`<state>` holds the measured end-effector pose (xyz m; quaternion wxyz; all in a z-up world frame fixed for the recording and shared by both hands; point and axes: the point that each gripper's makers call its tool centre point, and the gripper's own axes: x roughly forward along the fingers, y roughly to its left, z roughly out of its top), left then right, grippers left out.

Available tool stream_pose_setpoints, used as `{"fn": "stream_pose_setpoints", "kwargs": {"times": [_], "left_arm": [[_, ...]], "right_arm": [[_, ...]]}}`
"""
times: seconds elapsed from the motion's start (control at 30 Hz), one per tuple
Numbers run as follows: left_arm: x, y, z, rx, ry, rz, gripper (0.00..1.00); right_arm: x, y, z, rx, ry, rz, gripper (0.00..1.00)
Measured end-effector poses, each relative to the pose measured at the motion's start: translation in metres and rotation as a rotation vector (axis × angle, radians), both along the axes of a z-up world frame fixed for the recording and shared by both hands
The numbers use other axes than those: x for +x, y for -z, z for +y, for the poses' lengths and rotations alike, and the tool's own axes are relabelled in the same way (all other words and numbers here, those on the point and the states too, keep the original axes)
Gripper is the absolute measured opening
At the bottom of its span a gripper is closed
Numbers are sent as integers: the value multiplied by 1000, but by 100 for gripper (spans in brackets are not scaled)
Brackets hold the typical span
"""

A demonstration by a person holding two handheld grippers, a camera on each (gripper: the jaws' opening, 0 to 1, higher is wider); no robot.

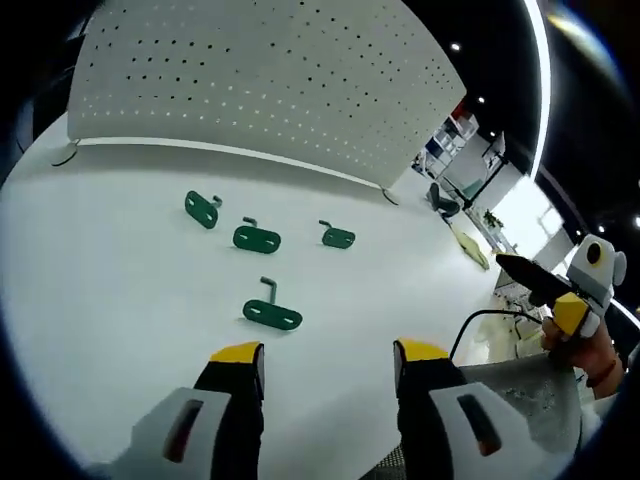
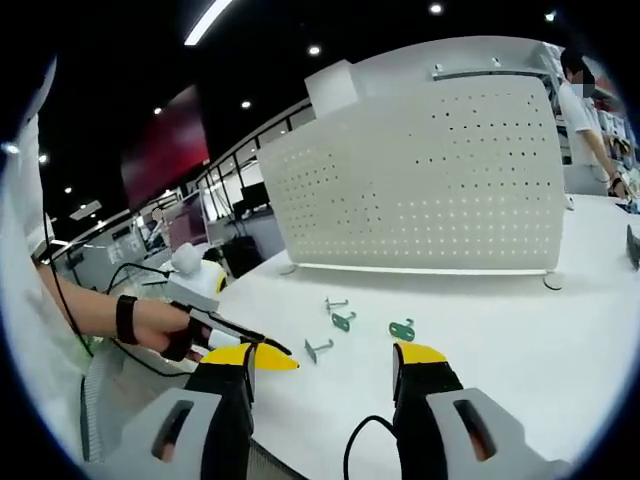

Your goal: Insert the hook assembly into the mounting plate slot until the hook locks in place.

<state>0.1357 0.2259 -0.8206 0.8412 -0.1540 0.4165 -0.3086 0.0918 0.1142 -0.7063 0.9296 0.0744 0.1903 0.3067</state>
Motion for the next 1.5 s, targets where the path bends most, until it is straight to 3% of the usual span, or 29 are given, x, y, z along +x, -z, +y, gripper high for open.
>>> {"fn": "stream_pose_setpoints", "kwargs": {"times": [0.07,0.53,1.0,1.17,1.37,1.5], "left_arm": [[1,4,2,-4,-27,32,49],[20,8,-3,-40,-112,80,41],[33,23,9,79,-179,106,34],[37,24,11,84,-195,109,28],[40,27,9,105,-176,90,22],[38,27,7,147,-121,70,16]], "right_arm": [[1,-2,-2,-1,4,-12,56],[1,-2,-2,2,10,-7,56],[3,-1,-6,16,26,-2,56],[3,1,-6,18,29,4,56],[3,1,-8,18,31,6,56],[3,1,-8,19,31,5,56]]}}
